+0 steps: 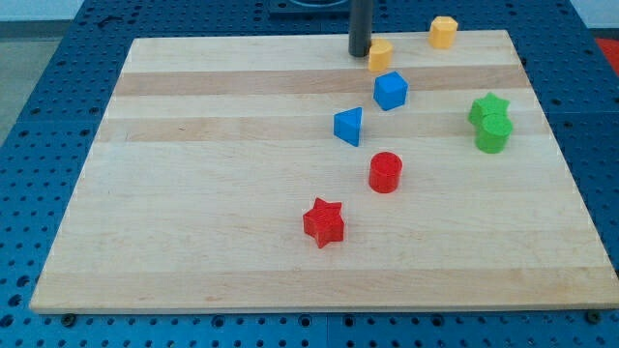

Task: Move the yellow heart closer to the red circle

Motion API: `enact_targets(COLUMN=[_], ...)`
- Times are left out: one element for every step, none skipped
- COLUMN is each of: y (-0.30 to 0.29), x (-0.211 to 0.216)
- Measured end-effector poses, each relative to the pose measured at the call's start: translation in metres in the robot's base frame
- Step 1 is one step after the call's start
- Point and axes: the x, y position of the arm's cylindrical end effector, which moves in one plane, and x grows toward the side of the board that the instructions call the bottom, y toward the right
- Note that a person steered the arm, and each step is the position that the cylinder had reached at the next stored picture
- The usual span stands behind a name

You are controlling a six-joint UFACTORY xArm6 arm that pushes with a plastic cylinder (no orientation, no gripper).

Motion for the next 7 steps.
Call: enact_targets(y=[0.009,0.009,0.026,0.056,0.062,0.087,0.092], x=[-0.005,0.019,0.049,0.048,0.028,0.02,0.039])
